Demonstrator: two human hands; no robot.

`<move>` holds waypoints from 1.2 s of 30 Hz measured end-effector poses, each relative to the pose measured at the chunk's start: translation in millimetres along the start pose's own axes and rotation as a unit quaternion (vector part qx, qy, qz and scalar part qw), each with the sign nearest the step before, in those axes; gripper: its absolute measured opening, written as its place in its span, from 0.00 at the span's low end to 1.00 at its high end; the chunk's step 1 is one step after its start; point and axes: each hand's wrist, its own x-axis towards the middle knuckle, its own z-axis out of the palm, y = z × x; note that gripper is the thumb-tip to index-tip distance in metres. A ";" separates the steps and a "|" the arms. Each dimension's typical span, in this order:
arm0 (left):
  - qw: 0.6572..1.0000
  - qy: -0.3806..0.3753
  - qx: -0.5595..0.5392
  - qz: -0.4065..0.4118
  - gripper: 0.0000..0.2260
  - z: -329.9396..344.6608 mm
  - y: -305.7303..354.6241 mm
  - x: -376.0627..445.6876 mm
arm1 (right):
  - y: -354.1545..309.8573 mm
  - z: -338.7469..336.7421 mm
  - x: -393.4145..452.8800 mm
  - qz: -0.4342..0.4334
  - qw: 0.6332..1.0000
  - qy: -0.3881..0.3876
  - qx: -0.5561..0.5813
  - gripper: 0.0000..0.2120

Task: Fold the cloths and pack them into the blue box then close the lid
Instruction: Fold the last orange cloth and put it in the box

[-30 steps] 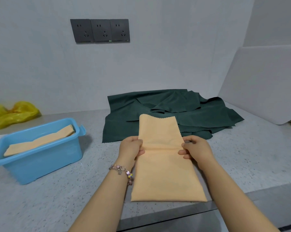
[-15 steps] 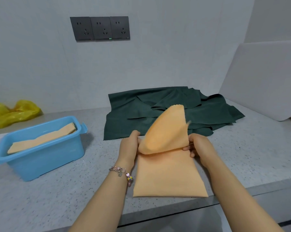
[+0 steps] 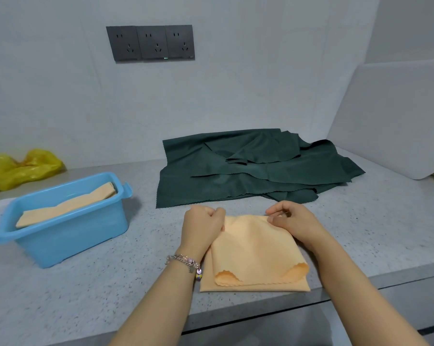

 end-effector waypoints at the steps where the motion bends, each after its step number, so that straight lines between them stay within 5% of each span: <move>1: 1.000 0.004 0.009 0.010 0.19 0.8 -0.6 0.2 | 1.2 -0.8 -0.2 -0.007 1.000 -0.005 -0.009 0.06; 7: 0.988 -0.048 0.130 0.061 0.20 -0.2 -7.0 3.1 | 6.4 1.9 -4.4 -0.073 0.992 -0.016 -0.103 0.09; 18: 0.975 -0.192 0.089 0.064 0.08 -24.5 -18.3 5.0 | 8.3 -1.7 -10.7 -0.135 0.974 -0.089 -0.158 0.12; 22: 0.963 -0.240 0.112 0.049 0.11 -32.3 -6.4 1.6 | 2.7 -1.6 -14.4 -0.125 0.976 -0.101 -0.150 0.12; 27: 0.888 -0.252 0.371 0.102 0.20 -20.8 34.0 3.4 | -0.6 -0.5 -17.7 -0.108 0.976 -0.122 -0.146 0.18; 32: 0.829 -0.334 0.437 0.100 0.30 -4.0 23.8 -13.0 | 1.1 -3.4 -17.7 -0.102 0.966 -0.143 -0.187 0.22; 36: 0.838 -0.304 0.431 0.140 0.31 -3.3 -7.3 -24.9 | 4.2 -5.3 -16.6 -0.104 0.954 -0.159 -0.234 0.24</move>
